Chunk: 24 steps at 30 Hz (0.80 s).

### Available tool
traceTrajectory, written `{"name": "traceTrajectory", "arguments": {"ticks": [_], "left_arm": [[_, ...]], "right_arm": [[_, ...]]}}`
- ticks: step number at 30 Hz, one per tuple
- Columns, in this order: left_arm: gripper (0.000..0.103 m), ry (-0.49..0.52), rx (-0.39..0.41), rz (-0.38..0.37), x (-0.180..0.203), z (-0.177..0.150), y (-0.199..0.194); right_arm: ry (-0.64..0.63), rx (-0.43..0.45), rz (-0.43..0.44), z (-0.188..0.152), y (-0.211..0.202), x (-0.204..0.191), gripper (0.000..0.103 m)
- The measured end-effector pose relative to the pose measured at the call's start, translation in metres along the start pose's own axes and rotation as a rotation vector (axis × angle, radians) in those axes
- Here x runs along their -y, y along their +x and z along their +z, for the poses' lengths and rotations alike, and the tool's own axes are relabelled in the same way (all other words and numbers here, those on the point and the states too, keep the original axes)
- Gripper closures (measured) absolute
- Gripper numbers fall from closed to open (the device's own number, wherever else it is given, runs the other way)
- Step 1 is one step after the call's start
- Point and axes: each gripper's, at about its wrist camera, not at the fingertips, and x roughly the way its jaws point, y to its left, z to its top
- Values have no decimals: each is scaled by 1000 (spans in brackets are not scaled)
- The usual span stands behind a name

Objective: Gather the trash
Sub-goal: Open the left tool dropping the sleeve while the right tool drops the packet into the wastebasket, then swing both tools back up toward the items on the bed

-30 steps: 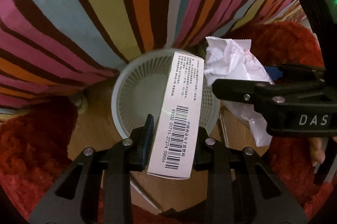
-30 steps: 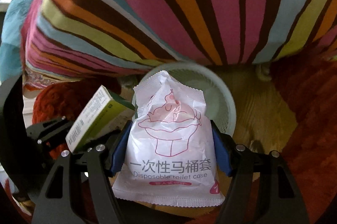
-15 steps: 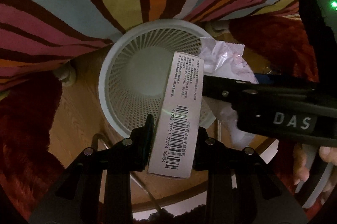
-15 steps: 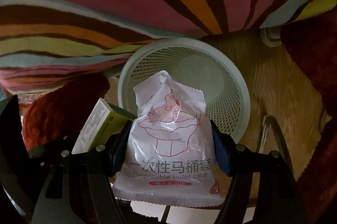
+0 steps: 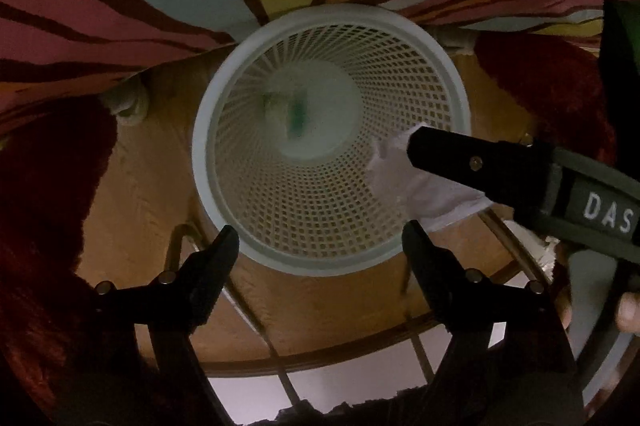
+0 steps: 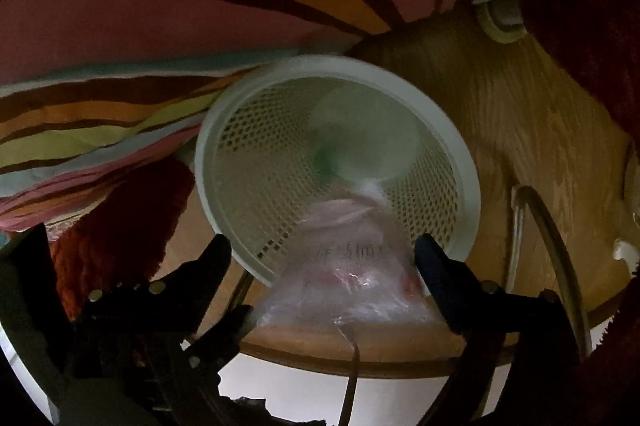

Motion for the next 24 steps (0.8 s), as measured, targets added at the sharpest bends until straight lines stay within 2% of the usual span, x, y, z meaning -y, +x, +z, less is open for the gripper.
{"name": "traceTrajectory", "arguments": {"ticks": [1, 6, 15, 24], "left_arm": [[21, -2, -2, -3, -1, 0, 1], [21, -11, 1, -8, -2, 0, 0], [21, -7, 22, 6, 1, -3, -5], [21, -9, 131, 33, -1, -19, -35]], "right_arm": [[-1, -3, 2, 1, 1, 0, 8], [21, 1, 1, 3, 1, 4, 8], [19, 49, 56, 1, -6, 7, 8], [-15, 153, 62, -9, -34, 6, 8]]}}
